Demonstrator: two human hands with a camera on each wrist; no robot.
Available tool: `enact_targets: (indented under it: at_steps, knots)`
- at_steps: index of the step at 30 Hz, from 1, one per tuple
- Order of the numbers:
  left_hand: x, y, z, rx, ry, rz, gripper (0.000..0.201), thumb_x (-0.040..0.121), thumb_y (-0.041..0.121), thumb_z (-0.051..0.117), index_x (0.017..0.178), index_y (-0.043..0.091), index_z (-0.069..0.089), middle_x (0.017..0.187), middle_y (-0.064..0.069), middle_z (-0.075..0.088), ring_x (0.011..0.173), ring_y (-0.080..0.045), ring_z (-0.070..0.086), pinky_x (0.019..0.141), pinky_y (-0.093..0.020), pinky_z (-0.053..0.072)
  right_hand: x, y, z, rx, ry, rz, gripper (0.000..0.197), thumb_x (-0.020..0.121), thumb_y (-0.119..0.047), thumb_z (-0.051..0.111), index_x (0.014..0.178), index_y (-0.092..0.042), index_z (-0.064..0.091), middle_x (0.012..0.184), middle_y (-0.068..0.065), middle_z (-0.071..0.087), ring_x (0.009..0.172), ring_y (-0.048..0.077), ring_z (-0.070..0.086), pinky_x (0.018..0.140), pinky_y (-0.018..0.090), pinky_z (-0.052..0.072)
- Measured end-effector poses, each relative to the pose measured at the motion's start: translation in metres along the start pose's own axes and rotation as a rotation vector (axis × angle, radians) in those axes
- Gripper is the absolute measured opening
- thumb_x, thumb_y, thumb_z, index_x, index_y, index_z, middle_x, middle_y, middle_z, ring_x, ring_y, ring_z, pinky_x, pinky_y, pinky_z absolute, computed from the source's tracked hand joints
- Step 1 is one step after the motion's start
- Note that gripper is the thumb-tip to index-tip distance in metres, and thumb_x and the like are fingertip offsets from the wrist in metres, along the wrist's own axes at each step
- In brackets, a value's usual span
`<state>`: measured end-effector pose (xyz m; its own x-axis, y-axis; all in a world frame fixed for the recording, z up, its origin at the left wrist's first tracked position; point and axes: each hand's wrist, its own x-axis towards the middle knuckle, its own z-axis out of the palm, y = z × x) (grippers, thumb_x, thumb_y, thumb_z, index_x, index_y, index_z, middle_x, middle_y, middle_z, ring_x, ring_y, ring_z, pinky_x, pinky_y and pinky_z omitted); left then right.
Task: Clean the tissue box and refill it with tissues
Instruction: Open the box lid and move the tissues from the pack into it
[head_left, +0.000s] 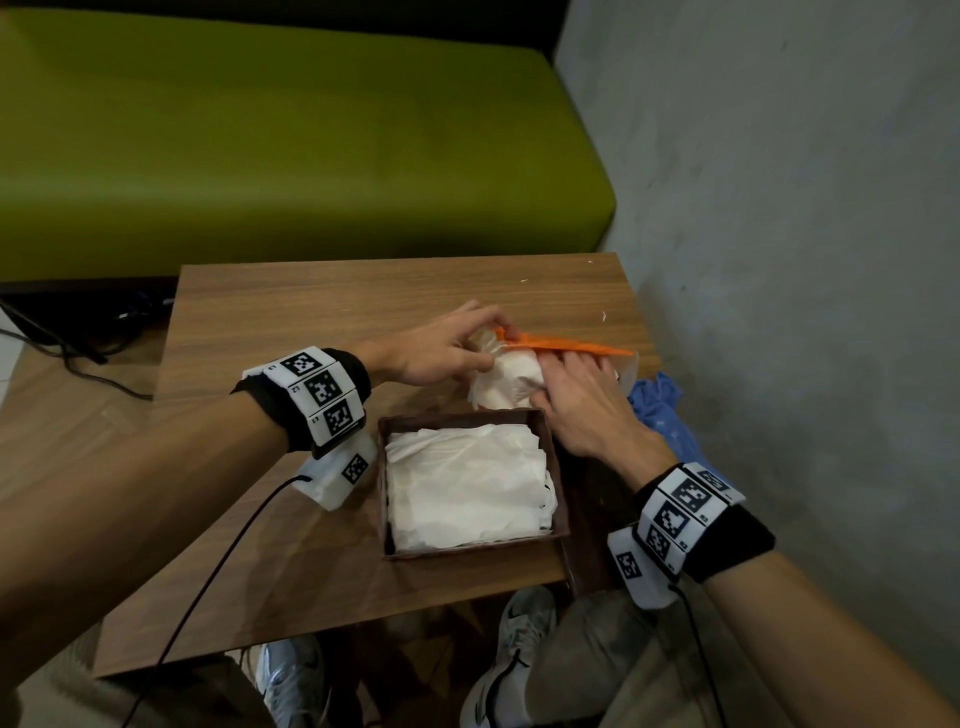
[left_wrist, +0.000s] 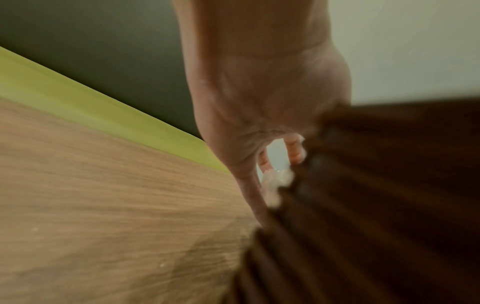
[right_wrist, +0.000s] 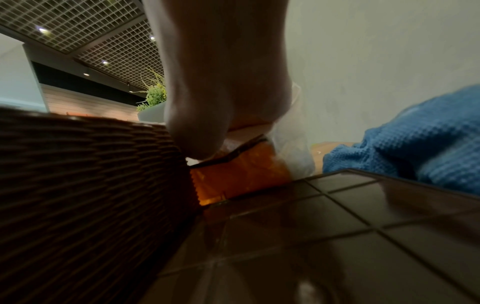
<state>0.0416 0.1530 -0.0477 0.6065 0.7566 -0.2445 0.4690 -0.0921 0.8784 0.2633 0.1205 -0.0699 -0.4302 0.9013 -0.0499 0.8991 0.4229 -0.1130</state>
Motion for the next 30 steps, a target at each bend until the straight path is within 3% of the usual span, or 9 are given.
enact_targets:
  at_steps: [4,8,16,19,22,24,26,28,30]
  knots:
    - [-0.004,0.004,0.001,0.018,0.011,-0.017,0.045,0.084,0.027,0.051,0.129,0.02,0.047,0.129,-0.003,0.038,0.109,-0.03,0.058,0.083,-0.051,0.058,0.0,0.0,0.0,0.036,0.006,-0.035,0.029,0.093,-0.031,0.051,0.118,-0.018,0.047,0.114,0.002,0.062,0.107,0.025,0.051,0.094,0.042,0.029]
    - [-0.006,0.005,0.001,0.042,0.054,-0.075,0.041,0.091,0.032,0.047,0.13,0.021,0.047,0.126,-0.003,0.042,0.114,-0.027,0.052,0.095,-0.051,0.051,-0.003,0.004,0.001,0.08,0.101,-0.053,0.022,0.093,-0.028,0.051,0.113,-0.02,0.051,0.101,-0.004,0.06,0.098,0.022,0.055,0.086,0.037,0.028]
    - [-0.011,0.009,-0.002,0.018,0.118,-0.17,0.053,0.095,0.044,0.038,0.14,0.016,0.043,0.133,-0.006,0.044,0.122,-0.025,0.046,0.105,-0.049,0.043,-0.005,0.008,-0.002,0.216,0.372,-0.078,0.036,0.088,-0.019,0.057,0.122,-0.007,0.056,0.116,0.01,0.065,0.111,0.024,0.055,0.1,0.044,0.035]
    - [-0.01,0.011,0.0,0.045,0.135,-0.178,0.035,0.105,0.031,0.036,0.136,0.017,0.047,0.124,0.0,0.046,0.117,-0.02,0.044,0.105,-0.04,0.039,-0.008,0.005,-0.012,0.329,0.522,-0.085,0.031,0.085,-0.017,0.057,0.113,-0.004,0.058,0.102,0.012,0.064,0.099,0.019,0.052,0.09,0.036,0.037]
    - [-0.011,0.015,0.001,0.104,0.124,-0.183,0.036,0.104,0.029,0.033,0.134,0.018,0.05,0.129,0.001,0.047,0.116,-0.019,0.042,0.102,-0.033,0.034,-0.012,0.0,-0.028,0.479,0.655,-0.112,0.023,0.082,-0.016,0.053,0.099,-0.001,0.057,0.088,0.008,0.058,0.085,0.009,0.044,0.079,0.027,0.034]
    - [-0.013,0.012,0.001,0.106,0.115,-0.179,0.038,0.099,0.039,0.034,0.124,0.02,0.055,0.131,-0.009,0.052,0.118,-0.024,0.046,0.104,-0.04,0.037,-0.015,-0.002,-0.039,0.602,0.664,-0.106,0.022,0.082,-0.016,0.054,0.099,-0.003,0.057,0.088,0.006,0.059,0.082,0.013,0.048,0.071,0.033,0.041]
    - [-0.007,0.005,0.002,0.122,0.138,-0.204,0.043,0.091,0.05,0.032,0.123,0.028,0.051,0.136,-0.009,0.052,0.123,-0.024,0.045,0.107,-0.044,0.037,-0.016,-0.003,-0.049,0.737,0.631,-0.098,0.021,0.084,-0.015,0.056,0.104,-0.009,0.057,0.089,0.012,0.063,0.08,0.029,0.057,0.065,0.048,0.048]
    - [-0.01,0.014,0.002,0.128,0.135,-0.282,0.044,0.091,0.046,0.033,0.119,0.019,0.052,0.13,-0.008,0.053,0.118,-0.021,0.045,0.106,-0.033,0.039,-0.018,-0.006,-0.058,0.858,0.582,-0.134,0.025,0.085,-0.016,0.055,0.109,-0.016,0.057,0.09,0.016,0.064,0.08,0.035,0.06,0.064,0.053,0.049]
    - [-0.012,0.017,0.002,0.136,0.156,-0.274,0.018,0.102,0.025,0.04,0.092,0.015,0.05,0.096,0.004,0.049,0.093,-0.011,0.048,0.08,-0.003,0.039,-0.02,-0.017,-0.068,0.934,0.481,-0.213,0.031,0.082,-0.014,0.053,0.112,-0.02,0.059,0.088,0.015,0.065,0.081,0.03,0.063,0.065,0.047,0.052]
